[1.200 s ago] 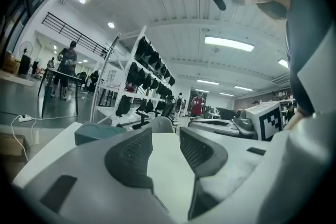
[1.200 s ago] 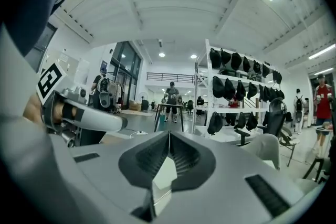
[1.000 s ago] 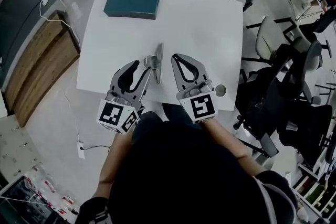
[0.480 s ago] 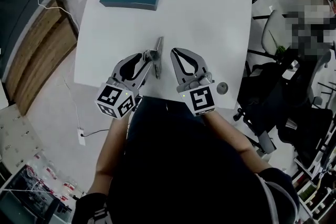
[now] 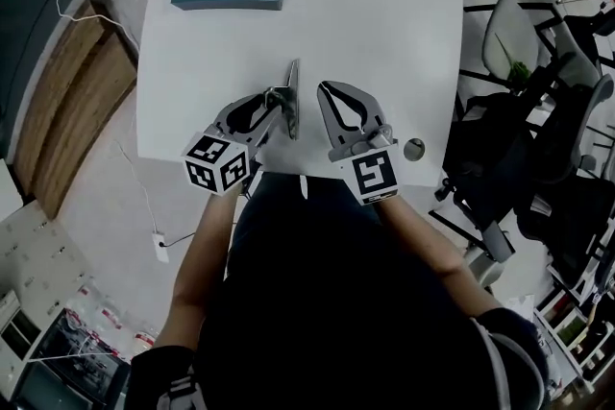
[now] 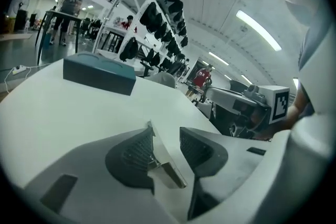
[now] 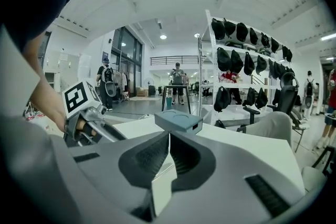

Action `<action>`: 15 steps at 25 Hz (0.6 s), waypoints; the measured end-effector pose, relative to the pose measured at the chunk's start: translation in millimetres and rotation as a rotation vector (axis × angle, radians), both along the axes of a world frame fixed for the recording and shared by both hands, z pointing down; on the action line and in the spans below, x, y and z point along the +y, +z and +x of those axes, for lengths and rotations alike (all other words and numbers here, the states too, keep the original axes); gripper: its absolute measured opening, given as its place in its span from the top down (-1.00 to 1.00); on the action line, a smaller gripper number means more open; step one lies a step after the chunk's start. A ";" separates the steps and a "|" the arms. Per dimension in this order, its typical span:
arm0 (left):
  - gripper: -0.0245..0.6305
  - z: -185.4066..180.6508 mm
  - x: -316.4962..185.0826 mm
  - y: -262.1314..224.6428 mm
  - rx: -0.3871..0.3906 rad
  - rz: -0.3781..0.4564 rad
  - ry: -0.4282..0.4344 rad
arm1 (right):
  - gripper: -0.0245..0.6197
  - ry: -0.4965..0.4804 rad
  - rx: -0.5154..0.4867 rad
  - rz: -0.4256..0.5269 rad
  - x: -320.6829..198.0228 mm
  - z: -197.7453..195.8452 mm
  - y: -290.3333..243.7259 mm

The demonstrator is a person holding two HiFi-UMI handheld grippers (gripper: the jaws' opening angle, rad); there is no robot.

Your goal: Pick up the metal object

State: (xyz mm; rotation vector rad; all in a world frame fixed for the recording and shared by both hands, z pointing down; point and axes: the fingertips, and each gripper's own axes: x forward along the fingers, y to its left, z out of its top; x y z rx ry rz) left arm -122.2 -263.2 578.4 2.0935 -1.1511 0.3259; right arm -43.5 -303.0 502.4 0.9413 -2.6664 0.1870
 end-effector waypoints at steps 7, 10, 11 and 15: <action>0.48 -3.4 -4.5 36.0 0.052 -0.147 0.012 | 0.84 0.056 0.000 -0.005 -5.7 6.8 2.2; 0.48 -1.1 -5.8 45.3 0.102 -0.221 0.018 | 0.84 0.084 0.007 -0.006 -9.3 9.7 2.9; 0.48 -0.2 -6.1 48.3 0.126 -0.248 0.016 | 0.84 0.093 0.011 -0.006 -10.3 10.9 3.4; 0.49 3.3 -4.3 60.1 0.202 -0.353 0.017 | 0.84 0.129 0.019 -0.004 -12.1 16.3 4.3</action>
